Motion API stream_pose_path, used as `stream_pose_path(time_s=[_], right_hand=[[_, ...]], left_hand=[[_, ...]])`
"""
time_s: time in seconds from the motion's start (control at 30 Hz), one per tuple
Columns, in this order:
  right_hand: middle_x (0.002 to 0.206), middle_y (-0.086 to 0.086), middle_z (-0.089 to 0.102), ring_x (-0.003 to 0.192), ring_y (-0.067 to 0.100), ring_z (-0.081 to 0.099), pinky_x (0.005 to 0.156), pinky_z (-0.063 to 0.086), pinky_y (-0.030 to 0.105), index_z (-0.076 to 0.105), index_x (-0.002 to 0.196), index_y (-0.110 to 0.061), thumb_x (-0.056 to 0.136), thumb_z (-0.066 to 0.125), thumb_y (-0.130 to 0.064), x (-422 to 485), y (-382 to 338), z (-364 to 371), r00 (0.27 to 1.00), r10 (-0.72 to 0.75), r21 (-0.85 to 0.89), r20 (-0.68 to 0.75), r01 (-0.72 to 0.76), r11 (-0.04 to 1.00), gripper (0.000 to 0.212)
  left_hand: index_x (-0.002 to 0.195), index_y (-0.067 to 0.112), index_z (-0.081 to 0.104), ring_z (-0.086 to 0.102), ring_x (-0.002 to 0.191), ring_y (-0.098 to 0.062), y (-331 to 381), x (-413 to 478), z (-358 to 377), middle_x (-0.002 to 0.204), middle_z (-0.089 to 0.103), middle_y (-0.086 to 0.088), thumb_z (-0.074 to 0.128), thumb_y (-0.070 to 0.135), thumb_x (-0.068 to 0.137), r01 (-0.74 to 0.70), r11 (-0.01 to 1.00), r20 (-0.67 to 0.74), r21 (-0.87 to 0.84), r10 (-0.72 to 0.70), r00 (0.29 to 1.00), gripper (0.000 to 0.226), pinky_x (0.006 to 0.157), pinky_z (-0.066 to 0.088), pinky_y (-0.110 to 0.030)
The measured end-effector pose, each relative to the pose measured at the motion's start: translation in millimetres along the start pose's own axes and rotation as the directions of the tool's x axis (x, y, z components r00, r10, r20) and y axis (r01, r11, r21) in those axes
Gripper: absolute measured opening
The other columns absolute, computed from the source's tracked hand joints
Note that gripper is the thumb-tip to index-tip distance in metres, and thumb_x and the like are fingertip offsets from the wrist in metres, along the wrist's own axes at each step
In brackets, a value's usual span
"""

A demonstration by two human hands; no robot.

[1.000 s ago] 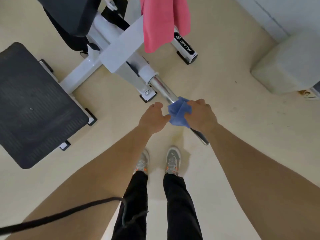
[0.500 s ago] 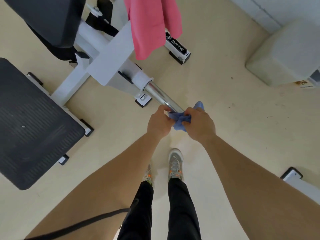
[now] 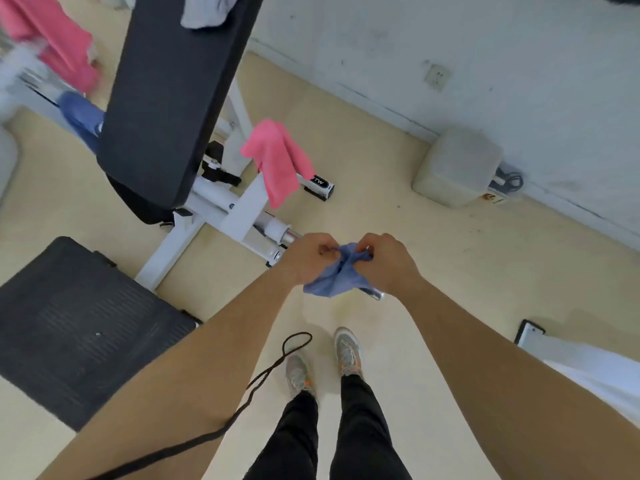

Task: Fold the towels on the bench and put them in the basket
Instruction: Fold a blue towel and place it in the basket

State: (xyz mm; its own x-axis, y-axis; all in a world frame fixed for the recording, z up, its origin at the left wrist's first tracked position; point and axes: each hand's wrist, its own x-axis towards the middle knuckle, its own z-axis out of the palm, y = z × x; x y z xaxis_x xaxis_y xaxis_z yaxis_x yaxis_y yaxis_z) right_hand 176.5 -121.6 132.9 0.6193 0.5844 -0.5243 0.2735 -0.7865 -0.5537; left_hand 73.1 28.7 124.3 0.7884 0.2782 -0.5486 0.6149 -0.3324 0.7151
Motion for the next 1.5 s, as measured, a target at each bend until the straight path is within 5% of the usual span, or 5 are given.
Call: stream_pose_path(time_s=[0.23,0.47,0.8,1.2,1.5], right_hand=[[0.129,0.002,0.053,0.120,0.022,0.047,0.104,0.039,0.038,0.063,0.123,-0.033,0.081,0.056,-0.026,-120,-40,-84,0.970,0.011,0.216,-0.243,0.043,0.975,0.043],[0.067,0.000,0.054,0.073,0.018,0.047,0.073,0.036,0.036,0.056,0.055,-0.023,0.058,0.050,-0.040,-230,-37,-168,0.957,0.123,0.438,-0.263,0.005,0.899,0.019],[0.074,0.002,0.050,0.070,0.020,0.043,0.062,0.033,0.032,0.055,0.071,-0.013,0.091,0.059,-0.030,-375,61,-191,0.920,0.260,0.243,-0.292,-0.192,0.951,0.026],[0.064,-0.002,0.048,0.061,0.016,0.044,0.056,0.034,0.032,0.048,0.067,-0.015,0.092,0.060,-0.043,-606,237,-176,0.649,0.463,0.346,-0.604,-0.310,0.885,0.040],[0.073,-0.006,0.055,0.072,0.016,0.052,0.063,0.041,0.027,0.059,0.073,-0.028,0.088,0.069,-0.027,-721,356,-168,0.631,0.613,0.410,-0.477,-0.457,0.789,0.018]], left_hand=[[0.084,0.032,0.068,0.060,0.066,-0.001,137,-68,-26,0.075,0.069,-0.002,0.063,0.014,0.095,-0.336,0.938,0.191,0.081,0.316,0.929,0.022,0.073,0.045,-0.025],[0.093,0.021,0.077,0.054,0.067,-0.002,253,-127,0,0.073,0.066,0.010,0.066,0.020,0.092,-0.546,0.814,0.457,0.198,0.416,0.786,0.011,0.068,0.044,-0.016],[0.081,0.025,0.076,0.057,0.072,-0.005,332,-192,102,0.082,0.072,0.003,0.071,0.028,0.088,-0.721,0.606,0.534,0.335,0.509,0.675,0.009,0.070,0.045,-0.022],[0.059,0.022,0.051,0.040,0.059,-0.016,354,-256,309,0.060,0.045,0.005,0.064,0.033,0.094,-0.819,0.433,0.737,0.377,0.395,0.548,0.040,0.056,0.029,-0.031],[0.060,0.022,0.045,0.048,0.060,-0.022,426,-275,458,0.058,0.049,0.005,0.055,0.048,0.093,-0.847,0.279,0.685,0.453,0.499,0.531,0.043,0.059,0.037,-0.034]])
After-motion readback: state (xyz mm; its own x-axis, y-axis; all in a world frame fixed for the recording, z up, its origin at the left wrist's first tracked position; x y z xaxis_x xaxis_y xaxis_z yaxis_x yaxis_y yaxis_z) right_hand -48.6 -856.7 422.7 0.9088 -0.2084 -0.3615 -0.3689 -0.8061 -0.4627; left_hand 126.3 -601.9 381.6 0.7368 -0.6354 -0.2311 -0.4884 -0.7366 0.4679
